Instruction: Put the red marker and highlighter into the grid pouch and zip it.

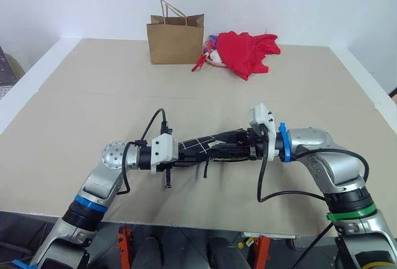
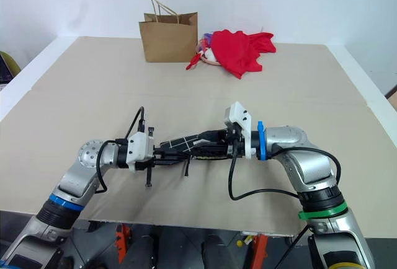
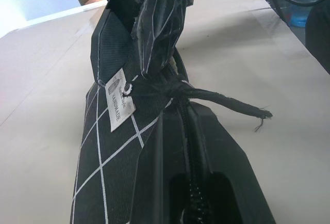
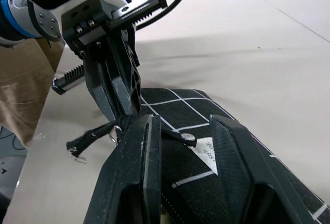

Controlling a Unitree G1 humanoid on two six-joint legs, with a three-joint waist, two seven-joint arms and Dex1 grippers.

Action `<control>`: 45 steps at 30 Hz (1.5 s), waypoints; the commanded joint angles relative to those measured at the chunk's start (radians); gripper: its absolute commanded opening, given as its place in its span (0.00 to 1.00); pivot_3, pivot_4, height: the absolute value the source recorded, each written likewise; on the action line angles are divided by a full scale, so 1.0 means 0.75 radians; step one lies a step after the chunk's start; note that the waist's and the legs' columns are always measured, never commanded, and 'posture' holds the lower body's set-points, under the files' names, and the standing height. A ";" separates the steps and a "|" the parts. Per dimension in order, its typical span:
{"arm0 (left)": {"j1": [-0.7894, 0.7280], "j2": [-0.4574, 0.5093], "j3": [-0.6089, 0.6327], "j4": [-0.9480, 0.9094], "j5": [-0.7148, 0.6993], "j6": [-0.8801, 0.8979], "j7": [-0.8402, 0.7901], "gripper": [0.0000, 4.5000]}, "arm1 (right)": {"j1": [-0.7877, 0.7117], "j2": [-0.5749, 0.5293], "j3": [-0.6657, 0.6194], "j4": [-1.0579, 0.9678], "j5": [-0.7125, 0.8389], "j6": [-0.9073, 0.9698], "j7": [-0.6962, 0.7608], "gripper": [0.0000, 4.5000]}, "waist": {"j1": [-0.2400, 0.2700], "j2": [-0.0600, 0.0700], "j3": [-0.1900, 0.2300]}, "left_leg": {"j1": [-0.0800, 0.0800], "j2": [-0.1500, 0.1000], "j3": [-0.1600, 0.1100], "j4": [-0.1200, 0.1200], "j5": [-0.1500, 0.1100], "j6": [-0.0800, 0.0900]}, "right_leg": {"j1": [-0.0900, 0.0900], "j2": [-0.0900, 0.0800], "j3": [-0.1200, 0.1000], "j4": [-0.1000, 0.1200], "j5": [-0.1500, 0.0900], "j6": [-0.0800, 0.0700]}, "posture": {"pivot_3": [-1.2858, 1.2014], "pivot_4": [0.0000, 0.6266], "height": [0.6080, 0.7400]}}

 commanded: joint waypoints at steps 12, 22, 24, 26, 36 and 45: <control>-0.002 -0.003 0.028 -0.032 0.010 -0.034 0.012 0.00 | 0.005 -0.034 -0.053 -0.159 0.142 -0.018 0.159 0.37 | 0.000 0.000 0.000 | 0.000 0.000 0.000 0.000 0.000 0.000 | 0.000 0.000 0.000 0.000 0.000 0.000 | 0.52 0.24 1.00; -0.040 -0.011 0.049 -0.024 -0.017 -0.006 0.006 0.00 | 0.165 -0.046 0.011 -0.174 -0.152 -0.690 0.263 0.37 | -0.003 -0.001 0.001 | 0.001 0.000 0.000 -0.001 0.000 0.000 | 0.000 0.000 -0.001 0.000 -0.001 -0.001 | 0.52 0.24 1.00; -0.042 -0.014 0.050 -0.030 -0.025 0.005 0.005 0.00 | 0.136 -0.015 0.022 -0.094 -0.242 -0.873 0.251 0.37 | -0.003 -0.001 0.001 | 0.001 0.000 0.000 -0.001 0.001 -0.001 | 0.000 0.000 -0.001 0.000 0.000 0.000 | 0.52 0.24 1.00; -0.042 -0.016 0.054 -0.035 -0.031 0.017 0.006 0.00 | 0.121 0.018 0.024 -0.041 -0.290 -1.044 0.249 0.37 | -0.002 -0.002 0.002 | 0.001 0.000 0.000 -0.001 0.002 -0.004 | 0.000 0.000 -0.001 0.000 0.000 0.000 | 0.52 0.24 1.00; -0.048 -0.017 0.064 -0.036 -0.034 0.031 0.010 0.00 | 0.084 0.051 0.064 0.140 -0.418 -1.525 0.223 0.37 | 0.001 -0.002 0.002 | 0.001 0.000 0.000 -0.003 0.002 -0.004 | 0.000 0.000 -0.001 0.000 0.000 -0.001 | 0.52 0.24 1.00; -0.051 -0.024 0.068 -0.044 -0.040 0.044 0.013 0.00 | 0.023 0.056 0.114 0.279 -0.524 -1.774 0.157 0.37 | 0.001 -0.002 0.002 | 0.002 0.000 0.000 -0.003 0.003 -0.005 | 0.001 0.000 -0.001 0.000 0.001 -0.001 | 0.52 0.24 1.00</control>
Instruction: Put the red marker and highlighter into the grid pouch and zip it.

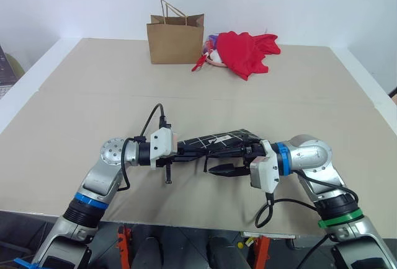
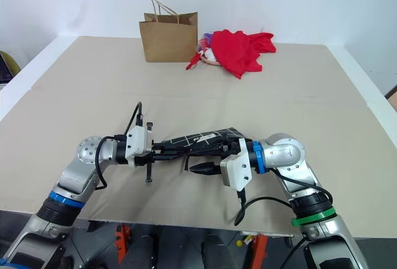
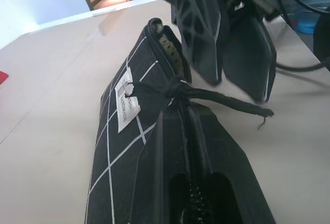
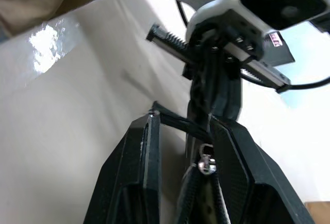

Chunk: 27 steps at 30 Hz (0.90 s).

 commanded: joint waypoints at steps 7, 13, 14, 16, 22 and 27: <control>-0.012 -0.010 0.024 -0.050 -0.025 0.007 0.011 0.00 | -0.093 0.002 0.059 0.071 -0.042 -0.174 -0.097 0.37 | 0.000 0.000 0.000 | 0.000 0.000 0.000 0.000 0.000 0.000 | 0.001 0.000 0.000 0.000 0.001 -0.001 | 0.52 0.24 1.00; -0.022 -0.020 0.024 -0.041 -0.020 0.007 0.014 0.00 | -0.098 -0.012 0.094 0.074 -0.035 -0.201 -0.108 0.37 | 0.000 0.000 0.000 | 0.001 0.000 0.000 0.000 0.000 0.000 | 0.001 0.000 0.000 0.000 0.001 -0.002 | 0.52 0.24 1.00; -0.022 -0.021 0.024 -0.041 -0.019 0.006 0.015 0.00 | -0.101 -0.015 0.098 0.077 -0.038 -0.206 -0.112 0.37 | 0.000 0.000 0.000 | 0.001 0.000 0.000 0.000 0.000 0.000 | 0.001 0.000 0.000 0.000 0.001 -0.002 | 0.52 0.24 1.00; -0.022 -0.023 0.024 -0.042 -0.019 0.007 0.016 0.00 | -0.108 -0.019 0.108 0.083 -0.045 -0.222 -0.117 0.37 | 0.000 0.000 0.000 | 0.001 0.000 0.000 0.000 0.000 0.000 | 0.001 0.000 0.000 0.000 0.001 -0.002 | 0.52 0.24 1.00; -0.018 -0.025 0.021 -0.050 -0.017 0.009 0.021 0.00 | -0.133 -0.011 0.118 0.114 -0.083 -0.238 -0.157 0.37 | 0.000 0.000 0.000 | 0.001 0.000 0.000 0.000 0.001 0.000 | 0.001 0.000 0.000 0.001 0.002 -0.002 | 0.52 0.24 1.00; -0.013 -0.022 0.022 -0.056 -0.017 0.012 0.024 0.00 | -0.149 -0.032 0.136 0.151 -0.113 -0.295 -0.172 0.37 | 0.000 0.000 0.000 | 0.001 0.000 0.000 0.000 0.001 0.000 | 0.001 0.000 0.000 0.001 0.002 -0.003 | 0.52 0.24 1.00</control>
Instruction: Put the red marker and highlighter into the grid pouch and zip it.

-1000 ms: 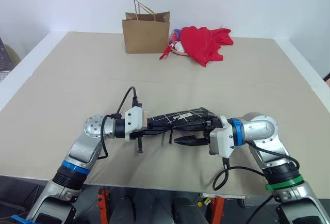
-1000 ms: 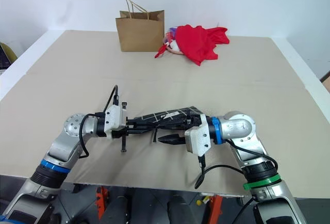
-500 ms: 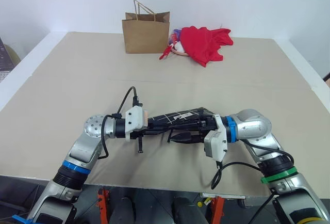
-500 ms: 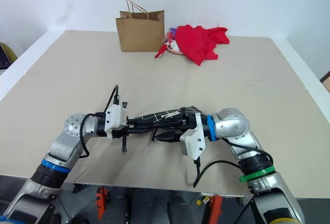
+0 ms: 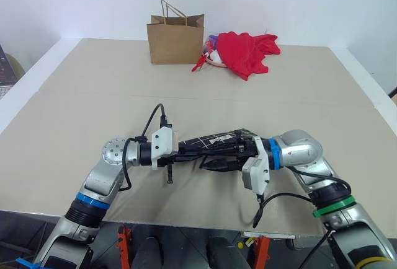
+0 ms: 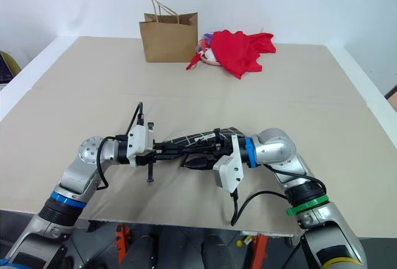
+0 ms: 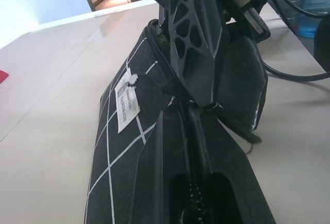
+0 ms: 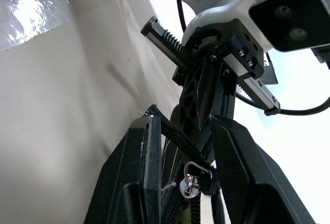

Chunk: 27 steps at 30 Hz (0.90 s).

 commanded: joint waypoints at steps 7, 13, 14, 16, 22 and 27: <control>-0.017 -0.001 0.023 -0.051 -0.016 -0.004 0.010 0.00 | -0.035 -0.056 0.031 0.052 -0.032 -0.148 -0.032 0.37 | 0.000 0.000 0.000 | 0.000 0.000 0.000 0.000 0.000 0.000 | 0.000 0.000 0.000 0.000 0.000 -0.001 | 0.52 0.24 1.00; -0.020 -0.002 0.021 -0.047 -0.016 -0.005 0.008 0.00 | -0.048 -0.060 0.046 0.062 -0.063 -0.192 -0.071 0.37 | 0.000 0.000 0.000 | 0.001 0.000 0.000 0.000 0.000 0.000 | 0.001 0.000 0.000 0.000 0.001 -0.002 | 0.52 0.24 1.00; -0.020 -0.002 0.020 -0.047 -0.015 -0.006 0.007 0.00 | -0.051 -0.061 0.049 0.065 -0.069 -0.198 -0.079 0.37 | 0.000 0.000 0.000 | 0.001 0.000 0.000 0.000 0.000 0.000 | 0.001 0.000 0.000 0.000 0.001 -0.002 | 0.52 0.24 1.00; -0.021 -0.002 0.020 -0.045 -0.015 -0.007 0.007 0.00 | -0.057 -0.065 0.056 0.072 -0.078 -0.209 -0.093 0.37 | 0.000 0.000 0.000 | 0.001 0.000 0.000 0.000 0.000 0.000 | 0.001 0.000 0.000 0.000 0.001 -0.002 | 0.52 0.24 1.00; -0.020 -0.004 0.019 -0.048 -0.012 -0.005 0.011 0.00 | -0.077 -0.063 0.057 0.085 -0.099 -0.228 -0.141 0.37 | 0.000 0.000 0.000 | 0.001 0.000 0.000 0.000 0.000 0.000 | 0.002 0.000 0.000 0.000 0.003 -0.005 | 0.52 0.24 1.00; -0.020 -0.004 0.015 -0.050 -0.012 -0.006 0.018 0.00 | -0.091 -0.066 0.067 0.100 -0.113 -0.246 -0.163 0.22 | 0.000 0.000 0.000 | 0.003 0.000 0.000 0.000 0.000 0.000 | 0.003 0.000 0.000 0.000 0.003 -0.005 | 0.52 0.24 1.00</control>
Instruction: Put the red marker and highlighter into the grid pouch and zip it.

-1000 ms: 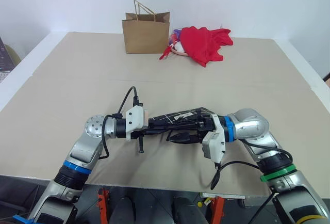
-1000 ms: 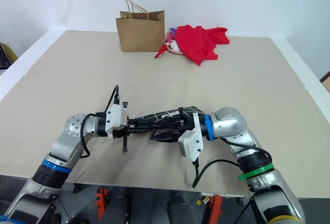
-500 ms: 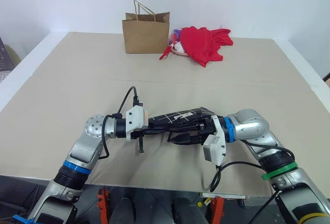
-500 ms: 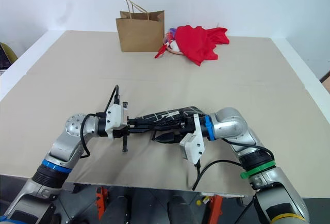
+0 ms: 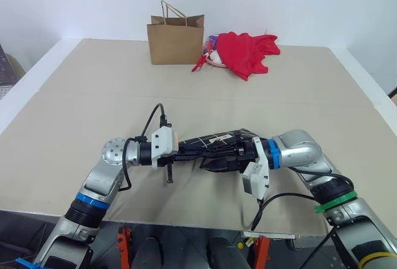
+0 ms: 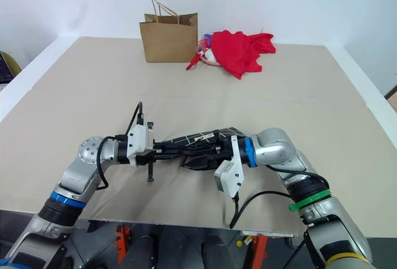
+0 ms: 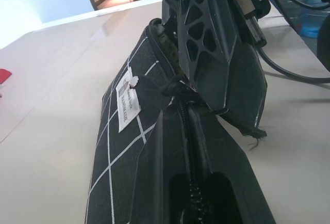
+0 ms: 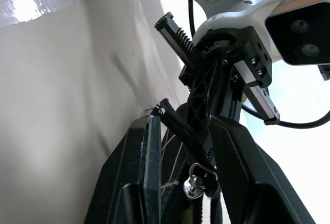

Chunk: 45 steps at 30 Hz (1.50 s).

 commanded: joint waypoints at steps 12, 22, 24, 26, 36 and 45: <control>-0.020 -0.009 0.014 -0.041 -0.010 -0.015 0.007 0.00 | -0.035 -0.043 0.012 -0.010 0.007 -0.005 -0.037 0.01 | 0.000 0.000 0.000 | 0.006 0.000 0.000 0.000 0.000 0.000 | 0.006 0.000 0.000 0.000 -0.001 0.000 | 0.52 0.24 1.00; -0.033 0.005 0.028 0.002 -0.008 -0.031 -0.008 0.00 | 0.058 -0.216 -0.060 -0.122 0.133 0.045 -0.036 0.01 | 0.000 0.000 0.000 | 0.005 0.000 0.000 0.000 0.000 0.000 | 0.006 0.000 0.000 0.000 -0.001 0.000 | 0.52 0.24 1.00; -0.036 0.005 0.029 0.014 -0.006 -0.037 -0.010 0.00 | 0.077 -0.250 -0.070 -0.133 0.151 0.054 -0.038 0.01 | -0.001 0.000 0.000 | 0.005 0.000 0.000 0.000 0.000 0.000 | 0.006 0.000 0.000 0.000 -0.001 0.000 | 0.52 0.24 1.00; -0.040 0.006 0.029 0.028 -0.003 -0.044 -0.013 0.00 | 0.091 -0.267 -0.079 -0.140 0.163 0.070 -0.041 0.01 | -0.001 0.000 0.000 | 0.006 0.000 0.000 0.000 0.000 0.000 | 0.006 0.000 0.000 0.000 -0.001 0.000 | 0.52 0.24 1.00; -0.069 -0.005 0.040 0.031 -0.034 -0.017 -0.013 0.00 | 0.066 -0.156 -0.104 -0.159 -0.048 -0.049 -0.150 0.16 | 0.000 0.000 0.000 | 0.007 0.000 0.001 -0.001 0.000 0.000 | 0.007 0.000 0.001 0.000 -0.005 0.006 | 0.52 0.24 1.00; -0.070 -0.001 0.043 -0.024 -0.063 0.048 -0.012 0.00 | 0.029 -0.040 -0.155 -0.108 -0.349 -0.208 -0.370 0.16 | 0.001 0.000 0.000 | 0.007 0.000 0.001 -0.001 0.000 0.000 | 0.007 0.000 0.000 0.000 -0.005 0.006 | 0.52 0.24 1.00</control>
